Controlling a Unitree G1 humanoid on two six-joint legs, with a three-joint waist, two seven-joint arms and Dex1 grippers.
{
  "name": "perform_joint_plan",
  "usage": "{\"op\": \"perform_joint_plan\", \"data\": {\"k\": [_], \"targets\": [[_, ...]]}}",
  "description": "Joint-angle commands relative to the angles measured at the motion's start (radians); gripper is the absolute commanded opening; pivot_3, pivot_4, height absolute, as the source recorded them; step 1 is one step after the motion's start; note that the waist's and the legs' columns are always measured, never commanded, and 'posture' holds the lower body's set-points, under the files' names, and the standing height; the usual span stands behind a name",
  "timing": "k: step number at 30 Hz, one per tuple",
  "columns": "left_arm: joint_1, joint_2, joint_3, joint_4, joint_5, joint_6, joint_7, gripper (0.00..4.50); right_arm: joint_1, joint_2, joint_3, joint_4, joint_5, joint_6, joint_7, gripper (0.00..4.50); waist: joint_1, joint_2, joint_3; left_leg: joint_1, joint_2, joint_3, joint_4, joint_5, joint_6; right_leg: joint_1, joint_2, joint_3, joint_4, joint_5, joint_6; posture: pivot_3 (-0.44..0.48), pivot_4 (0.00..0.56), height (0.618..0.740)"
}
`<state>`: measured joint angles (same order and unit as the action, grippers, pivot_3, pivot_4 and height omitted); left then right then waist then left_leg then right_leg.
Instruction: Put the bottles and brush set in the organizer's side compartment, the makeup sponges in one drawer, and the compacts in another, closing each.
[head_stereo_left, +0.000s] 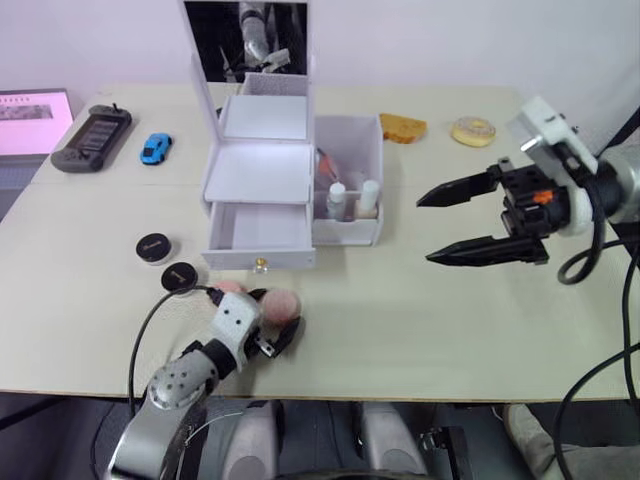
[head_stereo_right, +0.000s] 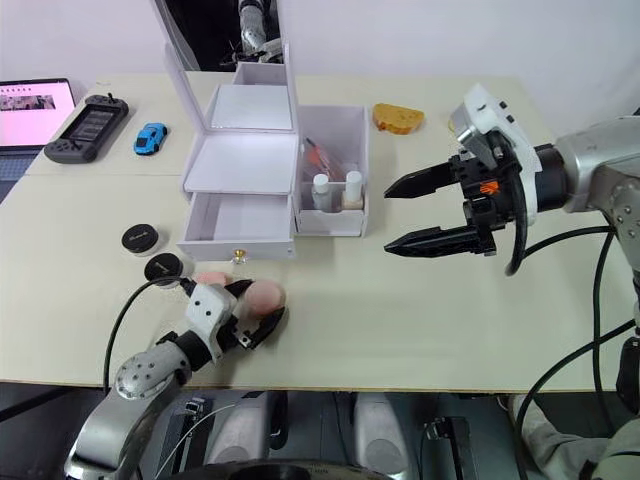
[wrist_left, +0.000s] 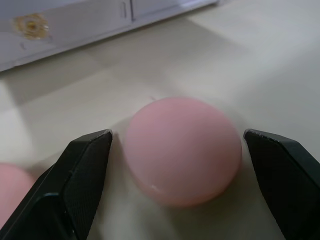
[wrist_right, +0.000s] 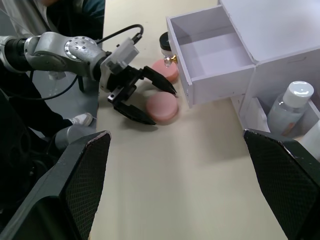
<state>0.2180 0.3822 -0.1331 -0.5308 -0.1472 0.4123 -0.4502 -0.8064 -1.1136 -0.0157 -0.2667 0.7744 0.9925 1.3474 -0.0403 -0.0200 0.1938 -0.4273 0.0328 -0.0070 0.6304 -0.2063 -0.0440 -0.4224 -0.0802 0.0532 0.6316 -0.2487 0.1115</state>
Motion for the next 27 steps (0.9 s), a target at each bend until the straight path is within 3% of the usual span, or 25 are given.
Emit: {"op": "perform_joint_plan", "data": {"k": [1, 9, 13, 20, 27], "targets": [[-0.008, 0.017, -0.01, -0.066, -0.003, 0.091, 0.009, 4.46, -0.008, -0.012, -0.04, -0.021, 0.018, -0.005, -0.009, 4.5, -0.001, 0.0, 0.0, 0.0, 0.0, 0.0, 0.0, 0.0, 0.0, 0.0, 0.0, 0.0, 0.0, 0.0, 0.0, 0.0, 0.15, 0.738], [-0.059, 0.012, -0.029, -0.08, 0.0, 0.204, 0.034, 4.46, -0.004, -0.001, -0.031, -0.019, 0.012, -0.021, -0.028, 4.5, 0.005, 0.0, 0.0, 0.0, 0.0, 0.0, 0.001, 0.0, 0.0, 0.001, 0.0, 0.0, 0.0, 0.0, 0.0, 0.0, 0.15, 0.738], [-0.075, 0.013, -0.032, -0.092, -0.005, 0.248, 0.044, 2.67, -0.005, 0.0, -0.025, -0.016, 0.007, -0.03, -0.03, 4.5, 0.005, 0.0, 0.0, 0.0, 0.0, 0.0, 0.001, 0.0, 0.0, 0.001, 0.0, 0.0, 0.0, 0.0, 0.0, 0.0, 0.15, 0.738], [-0.047, 0.031, 0.019, -0.173, -0.068, 0.307, 0.018, 2.67, -0.009, 0.009, -0.008, -0.002, -0.007, -0.053, -0.026, 4.5, 0.004, 0.0, 0.0, 0.0, 0.0, 0.0, 0.001, 0.0, 0.0, 0.001, 0.0, 0.0, 0.0, 0.0, 0.001, 0.0, 0.15, 0.738], [0.047, 0.198, 0.127, -0.347, -0.16, 0.302, -0.118, 2.67, -0.032, 0.037, 0.032, 0.038, -0.04, -0.104, 0.005, 4.5, -0.003, 0.0, 0.0, 0.0, 0.001, -0.001, 0.001, 0.0, 0.0, 0.0, 0.001, 0.0, 0.001, 0.0, 0.001, 0.0, 0.15, 0.738]]}}
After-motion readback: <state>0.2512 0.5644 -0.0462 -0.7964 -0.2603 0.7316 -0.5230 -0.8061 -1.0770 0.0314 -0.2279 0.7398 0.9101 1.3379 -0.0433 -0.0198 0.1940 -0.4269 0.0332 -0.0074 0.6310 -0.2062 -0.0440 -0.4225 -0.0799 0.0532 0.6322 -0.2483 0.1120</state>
